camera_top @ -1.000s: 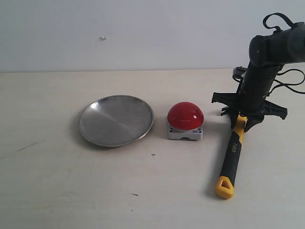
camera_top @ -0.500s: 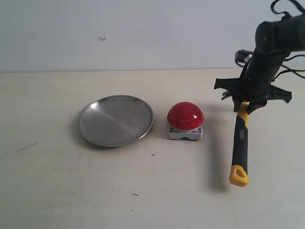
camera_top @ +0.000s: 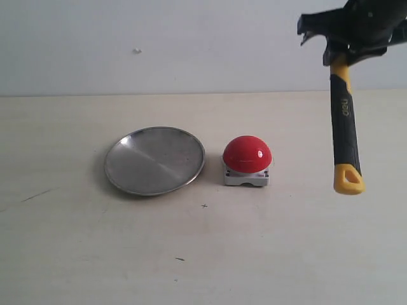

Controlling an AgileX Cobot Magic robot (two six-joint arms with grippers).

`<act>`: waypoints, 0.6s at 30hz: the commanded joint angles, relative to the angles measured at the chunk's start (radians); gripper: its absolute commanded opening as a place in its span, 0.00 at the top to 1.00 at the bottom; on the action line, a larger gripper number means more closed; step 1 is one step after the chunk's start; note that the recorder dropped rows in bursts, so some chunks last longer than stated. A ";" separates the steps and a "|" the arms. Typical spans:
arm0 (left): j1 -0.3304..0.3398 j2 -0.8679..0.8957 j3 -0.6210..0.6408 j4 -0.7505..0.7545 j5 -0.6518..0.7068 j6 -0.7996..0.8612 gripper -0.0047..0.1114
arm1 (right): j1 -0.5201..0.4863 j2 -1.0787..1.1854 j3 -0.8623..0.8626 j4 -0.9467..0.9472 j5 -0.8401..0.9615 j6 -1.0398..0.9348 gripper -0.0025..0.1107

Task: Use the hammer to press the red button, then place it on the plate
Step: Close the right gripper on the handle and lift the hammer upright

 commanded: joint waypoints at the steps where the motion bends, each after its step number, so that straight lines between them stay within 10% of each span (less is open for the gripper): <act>1: 0.004 -0.005 -0.001 0.004 -0.002 -0.008 0.96 | 0.080 -0.145 -0.004 -0.017 -0.024 -0.015 0.98; 12: 0.004 -0.005 -0.001 0.000 -0.058 0.082 0.96 | 0.223 -0.520 0.433 -0.015 -0.376 0.023 0.98; 18: 0.004 -0.005 -0.001 -0.580 -0.113 -0.193 0.96 | 0.229 -0.689 0.678 -0.016 -0.517 -0.014 0.98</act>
